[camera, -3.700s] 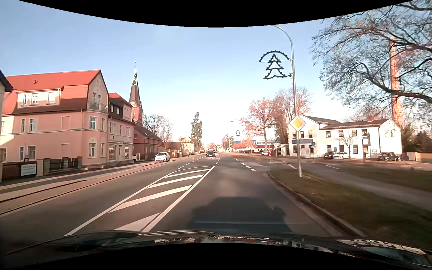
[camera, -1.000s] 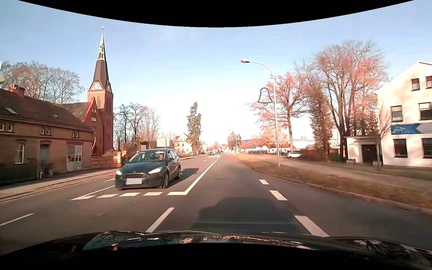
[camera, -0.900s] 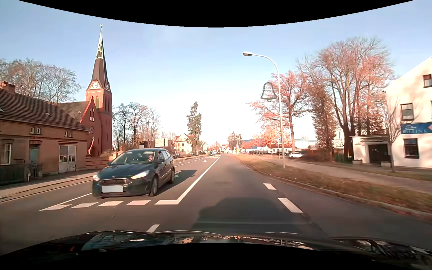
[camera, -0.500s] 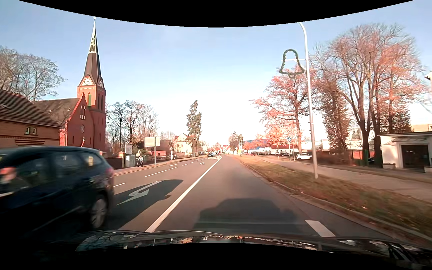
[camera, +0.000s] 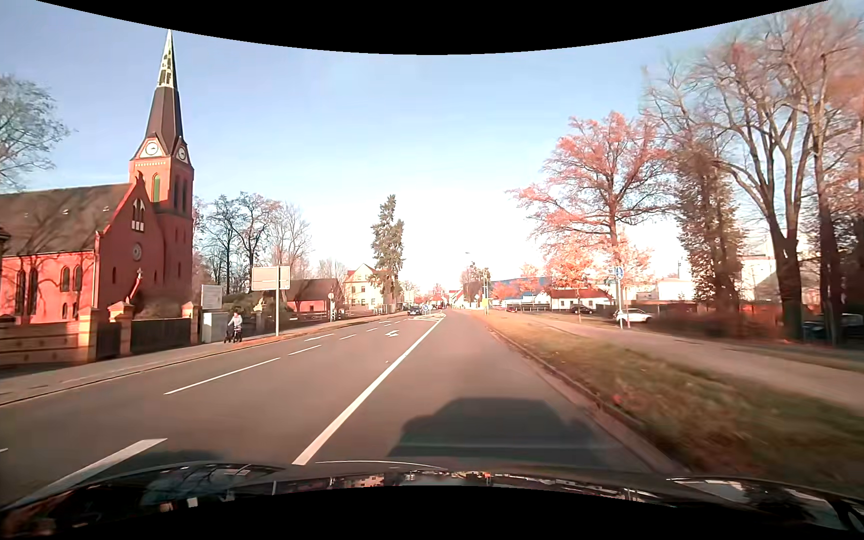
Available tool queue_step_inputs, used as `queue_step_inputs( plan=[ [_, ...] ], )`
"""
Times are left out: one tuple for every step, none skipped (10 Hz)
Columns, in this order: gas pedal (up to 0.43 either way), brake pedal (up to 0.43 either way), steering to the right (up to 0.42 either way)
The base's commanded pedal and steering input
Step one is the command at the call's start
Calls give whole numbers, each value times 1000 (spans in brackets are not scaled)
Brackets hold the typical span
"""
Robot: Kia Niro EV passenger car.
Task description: Follow the waypoints while adhering to traffic rules and regulations
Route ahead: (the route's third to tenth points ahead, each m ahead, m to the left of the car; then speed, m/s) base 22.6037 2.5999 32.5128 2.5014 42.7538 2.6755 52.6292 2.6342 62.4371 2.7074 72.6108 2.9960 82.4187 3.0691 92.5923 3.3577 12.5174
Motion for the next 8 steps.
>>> queue_step_inputs(
  plan=[
    [118, 0, -4],
    [118, 0, -4],
    [118, 0, -4],
    [118, 0, -3],
    [118, 0, -2],
    [118, 0, -3],
    [118, 0, -3],
    [118, 0, -2]
  ],
)
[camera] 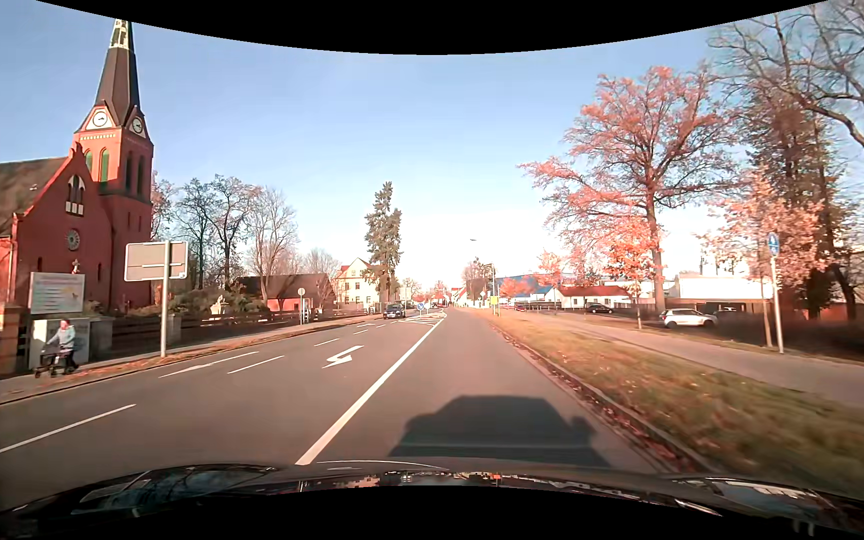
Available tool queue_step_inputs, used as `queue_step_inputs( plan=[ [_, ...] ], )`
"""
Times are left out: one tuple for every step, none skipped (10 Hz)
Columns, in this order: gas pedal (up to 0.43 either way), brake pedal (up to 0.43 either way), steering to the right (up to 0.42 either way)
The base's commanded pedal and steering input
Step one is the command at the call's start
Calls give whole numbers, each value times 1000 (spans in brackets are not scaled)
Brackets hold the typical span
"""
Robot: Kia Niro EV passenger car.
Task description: Follow the waypoints while adhering to traffic rules and regulations
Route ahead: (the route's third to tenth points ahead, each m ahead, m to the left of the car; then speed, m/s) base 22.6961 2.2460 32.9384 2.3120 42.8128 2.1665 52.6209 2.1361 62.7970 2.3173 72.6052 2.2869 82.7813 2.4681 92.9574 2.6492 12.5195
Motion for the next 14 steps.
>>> queue_step_inputs(
  plan=[
    [118, 0, -2],
    [118, 0, -1],
    [118, 0, 0],
    [118, 0, 1],
    [118, 0, 1],
    [118, 0, 1],
    [118, 0, 1],
    [118, 0, 1],
    [118, 0, 1],
    [118, 0, 1],
    [118, 0, 1],
    [118, 0, 1],
    [118, 0, 1],
    [118, 0, 1]
  ],
)
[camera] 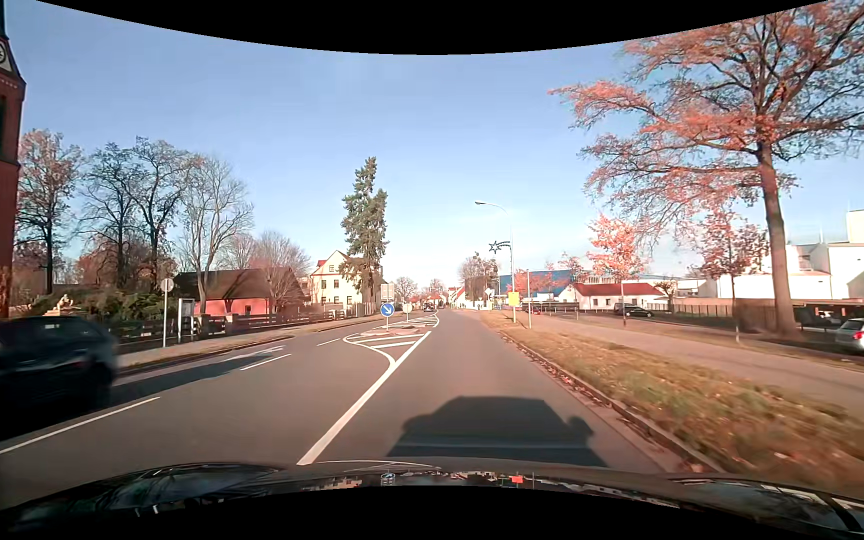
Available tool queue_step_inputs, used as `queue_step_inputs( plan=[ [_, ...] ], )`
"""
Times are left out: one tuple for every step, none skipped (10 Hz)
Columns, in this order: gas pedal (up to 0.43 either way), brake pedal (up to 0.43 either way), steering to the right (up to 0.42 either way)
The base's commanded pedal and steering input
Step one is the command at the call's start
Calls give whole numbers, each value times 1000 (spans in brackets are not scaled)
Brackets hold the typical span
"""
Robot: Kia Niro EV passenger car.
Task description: Follow the waypoints while adhering to traffic rules and regulations
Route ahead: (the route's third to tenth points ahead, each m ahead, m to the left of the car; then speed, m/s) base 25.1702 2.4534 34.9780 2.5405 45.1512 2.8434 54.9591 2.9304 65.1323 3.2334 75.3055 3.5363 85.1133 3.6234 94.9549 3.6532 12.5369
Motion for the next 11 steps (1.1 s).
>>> queue_step_inputs(
  plan=[
    [118, 0, 1],
    [118, 0, 1],
    [118, 0, 1],
    [118, 0, 1],
    [118, 0, 1],
    [118, 0, 1],
    [130, 0, 1],
    [130, 0, 1],
    [138, 0, 1],
    [138, 0, 0],
    [138, 0, 0]
  ],
)
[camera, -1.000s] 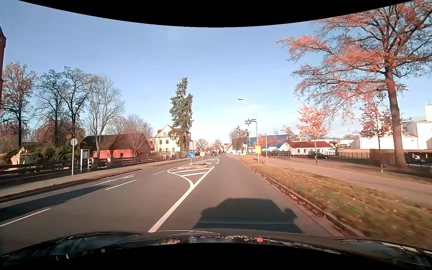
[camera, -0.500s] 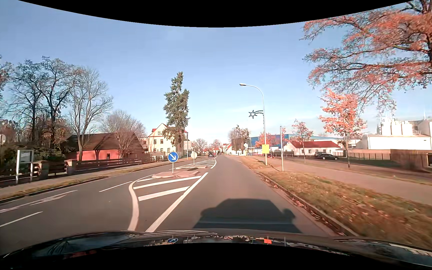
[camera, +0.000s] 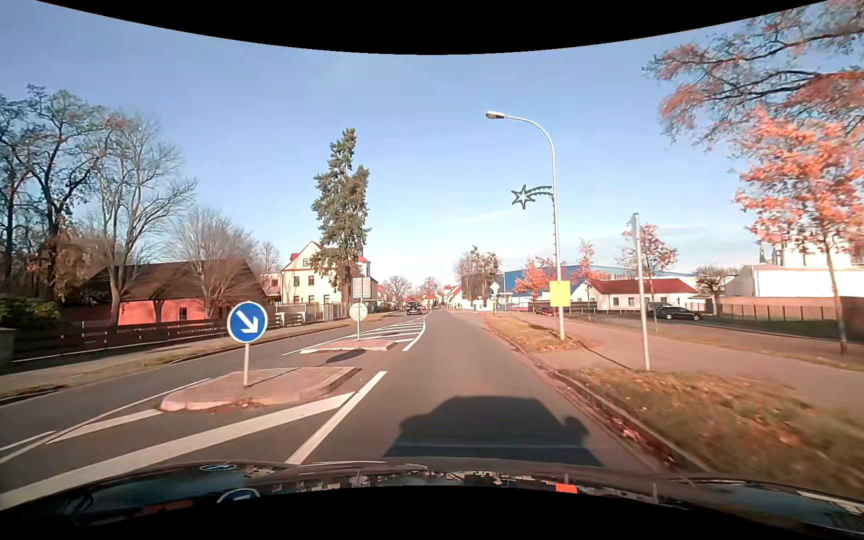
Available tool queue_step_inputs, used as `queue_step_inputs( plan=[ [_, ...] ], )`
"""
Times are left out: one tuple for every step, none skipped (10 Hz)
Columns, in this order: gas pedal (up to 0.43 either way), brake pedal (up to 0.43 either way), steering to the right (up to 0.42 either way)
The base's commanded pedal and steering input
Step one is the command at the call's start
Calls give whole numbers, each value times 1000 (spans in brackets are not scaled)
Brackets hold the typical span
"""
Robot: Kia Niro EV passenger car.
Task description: Follow the waypoints while adhering to traffic rules and regulations
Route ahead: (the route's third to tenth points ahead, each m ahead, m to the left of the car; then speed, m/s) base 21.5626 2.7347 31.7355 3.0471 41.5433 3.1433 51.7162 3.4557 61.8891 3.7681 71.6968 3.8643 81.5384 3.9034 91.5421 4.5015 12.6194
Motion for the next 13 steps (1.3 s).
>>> queue_step_inputs(
  plan=[
    [150, 0, -1],
    [150, 0, -3],
    [150, 0, -4],
    [150, 0, -5],
    [150, 0, -7],
    [150, 0, -8],
    [150, 0, -9],
    [150, 0, -9],
    [150, 0, -9],
    [150, 0, -10],
    [150, 0, -11],
    [150, 0, -12],
    [150, 0, -14]
  ],
)
